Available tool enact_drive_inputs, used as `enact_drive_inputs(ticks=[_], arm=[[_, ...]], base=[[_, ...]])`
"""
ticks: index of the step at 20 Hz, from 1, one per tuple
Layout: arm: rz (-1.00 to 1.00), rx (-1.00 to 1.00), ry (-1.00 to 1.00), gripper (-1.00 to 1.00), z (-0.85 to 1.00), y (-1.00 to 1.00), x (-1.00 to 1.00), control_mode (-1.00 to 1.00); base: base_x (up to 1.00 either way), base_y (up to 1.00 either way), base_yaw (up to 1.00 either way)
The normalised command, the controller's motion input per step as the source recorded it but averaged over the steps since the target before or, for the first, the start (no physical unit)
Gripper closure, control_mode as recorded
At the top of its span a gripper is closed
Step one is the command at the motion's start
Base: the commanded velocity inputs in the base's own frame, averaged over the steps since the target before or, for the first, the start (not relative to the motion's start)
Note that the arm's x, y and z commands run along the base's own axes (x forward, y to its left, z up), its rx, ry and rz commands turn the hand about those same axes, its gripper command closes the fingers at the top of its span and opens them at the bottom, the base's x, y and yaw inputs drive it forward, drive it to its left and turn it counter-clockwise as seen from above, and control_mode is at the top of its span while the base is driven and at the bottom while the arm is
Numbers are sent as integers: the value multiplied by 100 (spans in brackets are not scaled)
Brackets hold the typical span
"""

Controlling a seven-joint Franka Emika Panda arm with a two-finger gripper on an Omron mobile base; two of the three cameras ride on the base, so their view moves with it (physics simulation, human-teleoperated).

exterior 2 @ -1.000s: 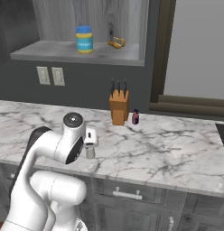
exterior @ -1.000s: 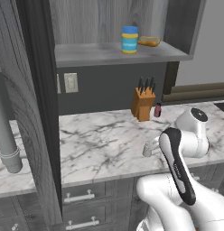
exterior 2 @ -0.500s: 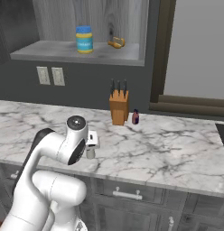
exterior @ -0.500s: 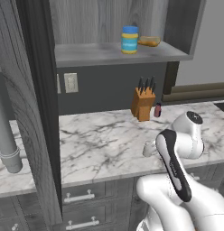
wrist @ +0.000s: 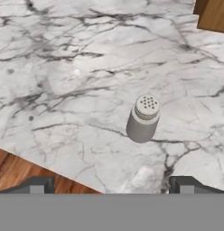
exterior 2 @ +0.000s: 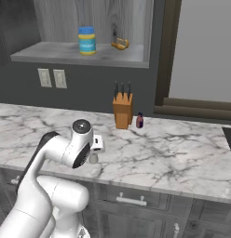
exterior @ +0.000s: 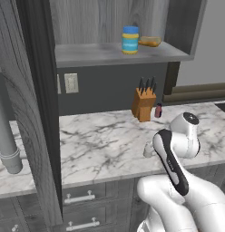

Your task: Pick the shaker and mayonnaise from the counter and place them in the cabinet.

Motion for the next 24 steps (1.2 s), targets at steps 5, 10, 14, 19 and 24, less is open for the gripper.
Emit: enact_drive_inputs(ticks=[5, 10, 14, 19, 24], arm=[[0, 0, 1, -100, -14, -15, 18, -100], [0, 0, 2, -100, -15, -5, 27, -100], [1, 0, 3, -100, -25, 0, 23, -100], [1, 0, 4, -100, -31, 0, 23, -100], [1, 0, 3, -100, -33, 0, 24, -100]], base=[[0, 0, 0], [0, 0, 0], [0, 0, 0], [0, 0, 0], [0, 0, 0]])
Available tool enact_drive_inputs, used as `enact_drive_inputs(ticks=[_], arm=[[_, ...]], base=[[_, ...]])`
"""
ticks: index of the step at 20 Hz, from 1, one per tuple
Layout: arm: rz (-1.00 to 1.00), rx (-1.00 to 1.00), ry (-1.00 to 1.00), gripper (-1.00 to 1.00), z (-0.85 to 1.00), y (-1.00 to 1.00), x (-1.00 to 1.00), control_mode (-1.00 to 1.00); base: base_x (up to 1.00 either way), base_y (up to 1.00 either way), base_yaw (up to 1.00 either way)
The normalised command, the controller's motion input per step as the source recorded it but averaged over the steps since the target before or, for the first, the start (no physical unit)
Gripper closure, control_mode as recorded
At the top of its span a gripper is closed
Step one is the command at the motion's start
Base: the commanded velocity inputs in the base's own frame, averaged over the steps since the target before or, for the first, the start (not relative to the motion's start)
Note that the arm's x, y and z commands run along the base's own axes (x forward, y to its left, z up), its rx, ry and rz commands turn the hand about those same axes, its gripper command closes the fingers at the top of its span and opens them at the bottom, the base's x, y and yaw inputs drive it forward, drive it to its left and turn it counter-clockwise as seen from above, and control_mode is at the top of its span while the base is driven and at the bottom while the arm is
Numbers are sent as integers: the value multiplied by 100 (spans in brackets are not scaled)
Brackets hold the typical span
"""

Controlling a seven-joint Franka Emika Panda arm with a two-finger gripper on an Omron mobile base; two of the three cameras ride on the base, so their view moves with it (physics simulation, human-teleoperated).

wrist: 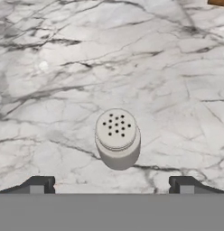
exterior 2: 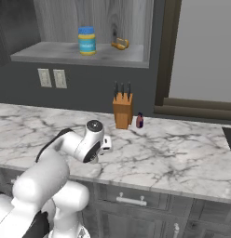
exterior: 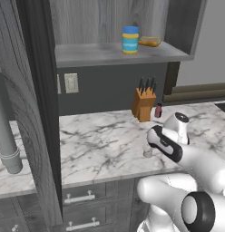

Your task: Pick the shaker and mayonnaise from the counter and place them in the cabinet.

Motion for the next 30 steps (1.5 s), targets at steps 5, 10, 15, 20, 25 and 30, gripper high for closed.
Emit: enact_drive_inputs(ticks=[5, 10, 15, 20, 25, 30], arm=[[1, 0, 1, -100, -29, 0, 25, -100], [1, 0, 0, -100, -15, 2, 15, -100], [2, 0, 0, -100, -15, 4, 9, -100], [2, 0, 0, -100, -21, 7, 15, -100], [3, 0, 0, 100, -22, 11, 11, -100], [3, 0, 0, 100, -16, 5, 0, -100]], base=[[0, 0, 0], [0, 0, 0], [0, 0, 0], [0, 0, 0], [0, 0, 0], [0, 0, 0]])
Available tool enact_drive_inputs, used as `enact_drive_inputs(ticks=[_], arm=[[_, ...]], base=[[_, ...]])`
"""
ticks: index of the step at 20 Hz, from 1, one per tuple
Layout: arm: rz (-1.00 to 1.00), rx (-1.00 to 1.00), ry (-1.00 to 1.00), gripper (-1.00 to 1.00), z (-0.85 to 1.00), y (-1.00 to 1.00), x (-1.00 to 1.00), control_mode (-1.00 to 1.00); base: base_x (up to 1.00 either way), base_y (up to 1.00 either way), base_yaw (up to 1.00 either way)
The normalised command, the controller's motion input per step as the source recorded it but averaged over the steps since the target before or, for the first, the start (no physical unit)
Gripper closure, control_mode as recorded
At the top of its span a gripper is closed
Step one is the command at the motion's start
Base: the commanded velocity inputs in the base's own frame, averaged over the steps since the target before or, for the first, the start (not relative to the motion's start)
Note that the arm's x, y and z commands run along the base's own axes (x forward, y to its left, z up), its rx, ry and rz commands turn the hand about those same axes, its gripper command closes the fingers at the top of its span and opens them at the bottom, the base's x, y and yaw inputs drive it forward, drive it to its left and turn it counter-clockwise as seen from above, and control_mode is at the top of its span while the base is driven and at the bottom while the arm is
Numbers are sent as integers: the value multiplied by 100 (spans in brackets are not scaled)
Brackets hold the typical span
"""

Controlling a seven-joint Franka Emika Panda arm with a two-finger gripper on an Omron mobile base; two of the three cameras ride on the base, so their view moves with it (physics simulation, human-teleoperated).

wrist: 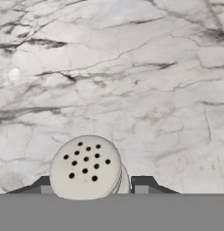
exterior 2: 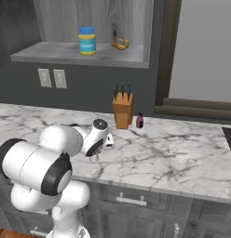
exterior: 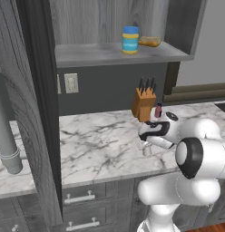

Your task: Pick the shaker and mayonnaise from the counter and place them in the cabinet.

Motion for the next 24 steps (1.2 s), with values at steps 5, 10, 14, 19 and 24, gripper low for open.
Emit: enact_drive_inputs(ticks=[5, 10, 14, 19, 24], arm=[[2, 0, 0, 100, -2, 6, 0, -100], [1, -2, -2, 100, 33, 31, -4, -100], [0, -9, -3, 100, 37, 38, -9, -100], [-3, -9, -4, 100, 53, 23, -6, -100], [-7, -3, -6, 100, 61, 3, -8, -100]], base=[[0, 0, 0], [0, 0, 0], [0, 0, 0], [0, 0, 0], [0, 0, 0]])
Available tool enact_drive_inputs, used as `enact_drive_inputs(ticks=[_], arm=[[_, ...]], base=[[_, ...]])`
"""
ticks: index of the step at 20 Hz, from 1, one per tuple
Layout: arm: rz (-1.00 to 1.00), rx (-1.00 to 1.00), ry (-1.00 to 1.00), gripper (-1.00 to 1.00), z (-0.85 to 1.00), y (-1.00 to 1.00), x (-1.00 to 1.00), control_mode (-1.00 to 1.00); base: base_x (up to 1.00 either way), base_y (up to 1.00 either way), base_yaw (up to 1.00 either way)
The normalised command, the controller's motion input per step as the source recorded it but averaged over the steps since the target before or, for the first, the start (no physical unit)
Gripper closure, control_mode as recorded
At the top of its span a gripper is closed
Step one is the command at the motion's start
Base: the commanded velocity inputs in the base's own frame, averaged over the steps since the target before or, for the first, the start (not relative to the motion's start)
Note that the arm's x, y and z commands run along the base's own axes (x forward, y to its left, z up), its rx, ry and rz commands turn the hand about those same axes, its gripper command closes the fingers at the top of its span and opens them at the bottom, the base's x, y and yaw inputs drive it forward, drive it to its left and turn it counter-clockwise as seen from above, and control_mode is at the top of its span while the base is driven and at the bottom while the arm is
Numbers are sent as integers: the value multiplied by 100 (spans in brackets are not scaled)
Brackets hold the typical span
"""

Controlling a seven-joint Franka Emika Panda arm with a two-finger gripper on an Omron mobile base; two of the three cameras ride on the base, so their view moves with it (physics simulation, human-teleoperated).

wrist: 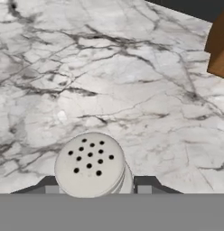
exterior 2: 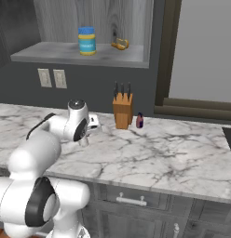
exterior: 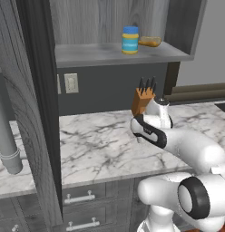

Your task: Pick the shaker and mayonnaise from the counter and place them in the cabinet.

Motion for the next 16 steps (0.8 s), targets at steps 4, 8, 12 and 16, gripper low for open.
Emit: enact_drive_inputs(ticks=[4, 8, 12, 16], arm=[[-11, 0, -10, 100, 66, 0, -7, -100], [-13, -1, -12, 100, 58, 0, 0, -100], [-15, 0, -14, 100, 61, 0, 0, -100], [-15, 0, -15, 100, 57, 0, 0, -100]], base=[[0, 0, 0], [0, 0, 0], [0, 0, 0], [0, 0, 0]])
